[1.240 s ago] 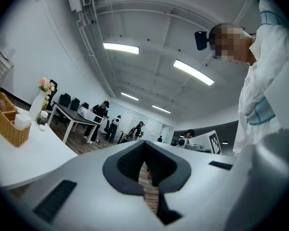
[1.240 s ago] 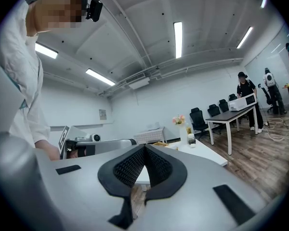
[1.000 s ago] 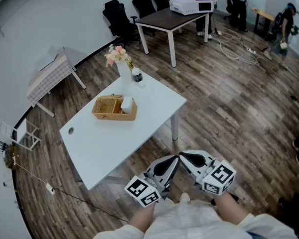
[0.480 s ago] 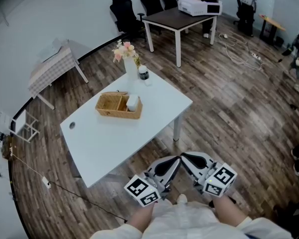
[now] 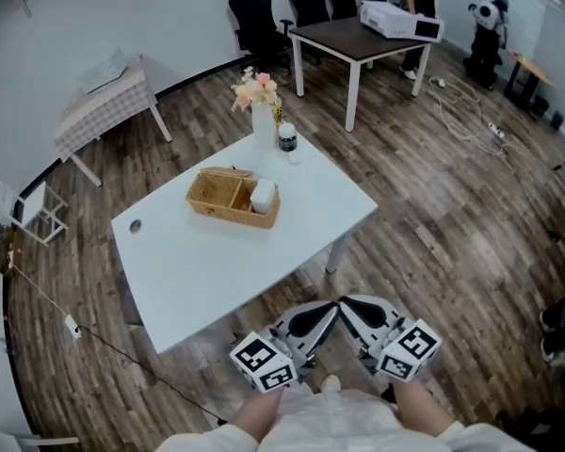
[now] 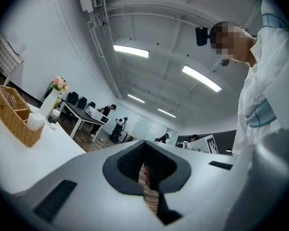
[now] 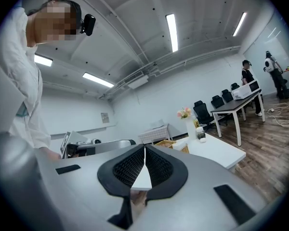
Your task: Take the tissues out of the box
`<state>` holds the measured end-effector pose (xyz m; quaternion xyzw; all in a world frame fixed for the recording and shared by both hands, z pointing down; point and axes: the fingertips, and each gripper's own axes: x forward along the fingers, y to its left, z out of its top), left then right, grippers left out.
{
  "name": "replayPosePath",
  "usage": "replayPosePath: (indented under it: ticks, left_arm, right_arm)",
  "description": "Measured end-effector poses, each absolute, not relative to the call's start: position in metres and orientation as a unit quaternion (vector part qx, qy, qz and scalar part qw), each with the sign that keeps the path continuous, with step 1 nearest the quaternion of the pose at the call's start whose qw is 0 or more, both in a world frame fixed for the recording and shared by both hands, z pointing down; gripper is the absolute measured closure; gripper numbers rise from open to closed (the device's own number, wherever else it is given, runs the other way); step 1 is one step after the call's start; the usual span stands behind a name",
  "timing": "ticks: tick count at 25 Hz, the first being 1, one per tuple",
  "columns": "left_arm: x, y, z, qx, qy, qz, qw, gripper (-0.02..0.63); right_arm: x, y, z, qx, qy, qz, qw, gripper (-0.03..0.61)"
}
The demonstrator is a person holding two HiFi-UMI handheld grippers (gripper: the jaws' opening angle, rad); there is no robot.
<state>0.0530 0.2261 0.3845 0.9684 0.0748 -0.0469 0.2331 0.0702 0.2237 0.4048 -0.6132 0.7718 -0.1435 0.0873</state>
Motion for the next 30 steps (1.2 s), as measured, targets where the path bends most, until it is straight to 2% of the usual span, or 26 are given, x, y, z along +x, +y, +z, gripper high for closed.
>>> replayPosePath:
  ticks: [30]
  left_arm:
    - [0.024,-0.03,0.373,0.966,0.044,-0.056,0.247,0.612]
  right_arm:
    - [0.04,-0.034,0.395,-0.553,0.808,-0.189,0.077,0.546]
